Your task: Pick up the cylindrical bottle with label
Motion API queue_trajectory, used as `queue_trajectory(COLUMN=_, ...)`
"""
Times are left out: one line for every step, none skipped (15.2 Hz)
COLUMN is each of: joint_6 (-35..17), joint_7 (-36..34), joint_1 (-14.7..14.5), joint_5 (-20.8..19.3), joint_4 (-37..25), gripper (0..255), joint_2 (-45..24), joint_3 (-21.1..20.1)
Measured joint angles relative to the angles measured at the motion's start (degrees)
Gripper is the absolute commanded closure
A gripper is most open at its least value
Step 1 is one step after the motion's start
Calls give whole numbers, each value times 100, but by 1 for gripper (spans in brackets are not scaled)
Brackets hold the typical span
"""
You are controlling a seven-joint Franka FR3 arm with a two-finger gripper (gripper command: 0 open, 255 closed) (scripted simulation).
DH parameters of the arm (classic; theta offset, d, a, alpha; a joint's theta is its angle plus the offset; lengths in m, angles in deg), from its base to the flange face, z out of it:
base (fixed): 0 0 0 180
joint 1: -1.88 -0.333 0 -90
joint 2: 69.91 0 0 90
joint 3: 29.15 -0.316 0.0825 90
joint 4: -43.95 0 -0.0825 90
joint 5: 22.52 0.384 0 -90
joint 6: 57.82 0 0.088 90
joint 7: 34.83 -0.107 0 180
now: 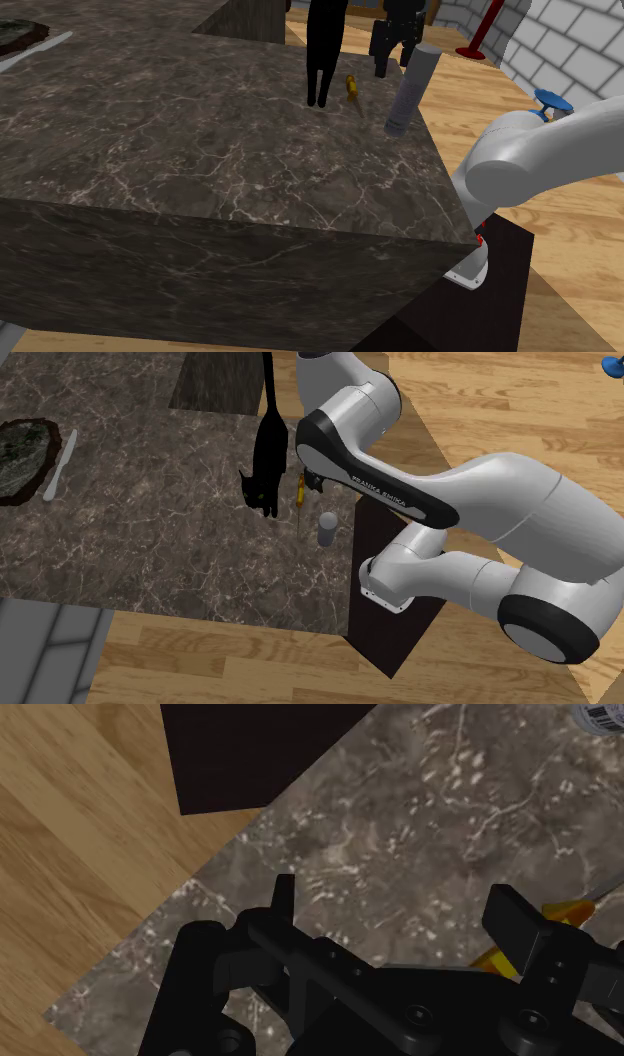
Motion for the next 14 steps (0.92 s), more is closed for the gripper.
queue_trajectory(joint_6=0, joint_7=0, joint_1=0, joint_5=0, joint_4=0, gripper=0, joint_2=0, joint_3=0)
queue_trajectory(joint_6=34, joint_7=-57, joint_1=-16, joint_5=48, joint_4=-11, gripper=0, joint_2=45, joint_3=-41)
queue_trajectory(joint_6=130, joint_7=-147, joint_1=-41, joint_5=123, joint_4=-33, gripper=0, joint_2=158, joint_3=-108)
queue_trajectory(joint_6=247, joint_7=-260, joint_1=-69, joint_5=216, joint_4=-61, gripper=0, joint_2=293, joint_3=-190)
queue_trajectory(joint_6=350, joint_7=-360, joint_1=-92, joint_5=301, joint_4=-77, gripper=0, joint_2=427, joint_3=-258)
queue_trajectory(joint_6=431, joint_7=-449, joint_1=-108, joint_5=375, joint_4=-138, gripper=0, joint_2=496, joint_3=-313)
queue_trajectory(joint_6=518, joint_7=-569, joint_1=-135, joint_5=476, joint_4=-187, gripper=0, joint_2=588, joint_3=-399)
queue_trajectory(joint_6=635, joint_7=-698, joint_1=-162, joint_5=583, joint_4=-251, gripper=0, joint_2=696, joint_3=-488)
queue_trajectory(joint_6=735, joint_7=-818, joint_1=-183, joint_5=680, joint_4=-318, gripper=0, joint_2=786, joint_3=-567)
queue_trajectory(joint_6=801, joint_7=-945, joint_1=-203, joint_5=784, joint_4=-383, gripper=0, joint_2=845, joint_3=-657)
queue_trajectory(joint_6=920, joint_7=-1065, joint_1=-222, joint_5=880, joint_4=-472, gripper=0, joint_2=937, joint_3=-728)
queue_trajectory(joint_6=1009, joint_7=-1192, joint_1=-239, joint_5=980, joint_4=-560, gripper=0, joint_2=1002, joint_3=-811)
queue_trajectory(joint_6=1130, joint_7=-1321, joint_1=-255, joint_5=1079, joint_4=-655, gripper=0, joint_2=1091, joint_3=-886)
queue_trajectory(joint_6=1171, joint_7=-1452, joint_1=-269, joint_5=1189, joint_4=-693, gripper=0, joint_2=1163, joint_3=-980)
